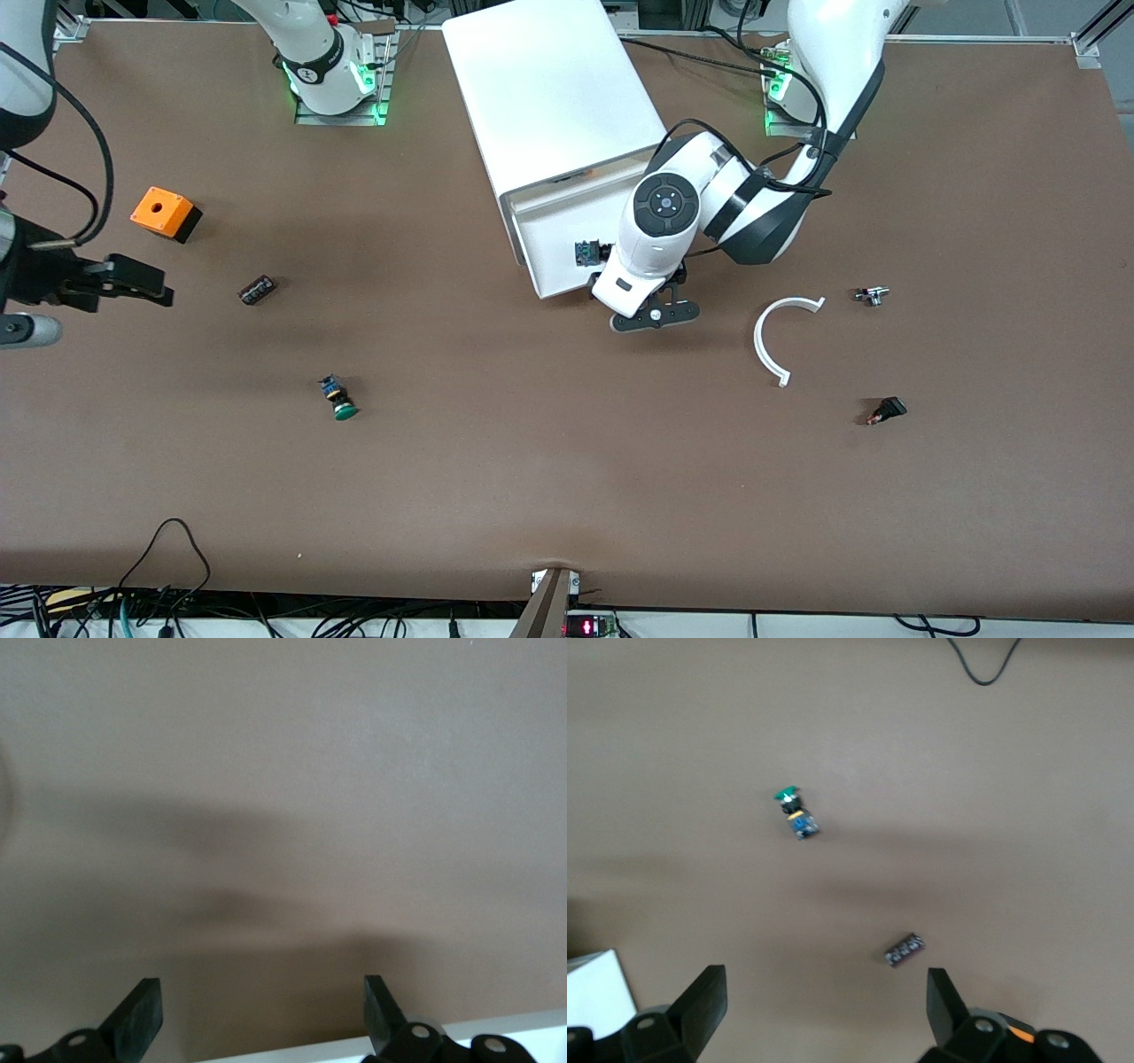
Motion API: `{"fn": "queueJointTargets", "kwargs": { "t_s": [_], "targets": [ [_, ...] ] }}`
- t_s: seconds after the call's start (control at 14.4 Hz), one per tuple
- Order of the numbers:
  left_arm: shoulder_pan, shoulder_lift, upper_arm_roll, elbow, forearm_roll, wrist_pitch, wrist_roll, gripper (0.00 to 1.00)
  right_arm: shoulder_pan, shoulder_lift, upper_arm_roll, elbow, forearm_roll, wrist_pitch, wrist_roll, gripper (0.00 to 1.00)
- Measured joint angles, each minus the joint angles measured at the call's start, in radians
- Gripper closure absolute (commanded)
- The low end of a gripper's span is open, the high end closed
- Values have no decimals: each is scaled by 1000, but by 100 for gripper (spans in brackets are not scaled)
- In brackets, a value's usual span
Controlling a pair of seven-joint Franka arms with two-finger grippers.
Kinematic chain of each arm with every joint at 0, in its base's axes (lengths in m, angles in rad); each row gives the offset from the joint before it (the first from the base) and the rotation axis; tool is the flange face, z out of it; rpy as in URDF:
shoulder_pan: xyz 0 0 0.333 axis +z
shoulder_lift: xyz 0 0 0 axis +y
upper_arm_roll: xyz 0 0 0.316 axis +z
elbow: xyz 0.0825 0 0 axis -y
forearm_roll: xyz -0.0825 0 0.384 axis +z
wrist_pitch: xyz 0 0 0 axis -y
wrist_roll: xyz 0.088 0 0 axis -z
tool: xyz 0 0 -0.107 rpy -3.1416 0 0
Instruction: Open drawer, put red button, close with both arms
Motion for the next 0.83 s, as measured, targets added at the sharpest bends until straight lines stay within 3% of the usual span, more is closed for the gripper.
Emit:
{"fn": "queueJointTargets", "kwargs": {
  "t_s": [0.21, 0.62, 0.83],
  "targets": [
    [-15, 11, 0, -5, 0, 0, 0, 0, -60, -41, 75, -39, -23, 0, -31, 0],
    [-22, 15, -1, -8, -7, -4, -1, 0, -64, -169, 78, -114, -22, -11, -94, 0],
    [-21, 15, -4, -12, -88, -11, -3, 0, -60, -214, 63, -148, -17, -14, -119, 0]
  ]
}}
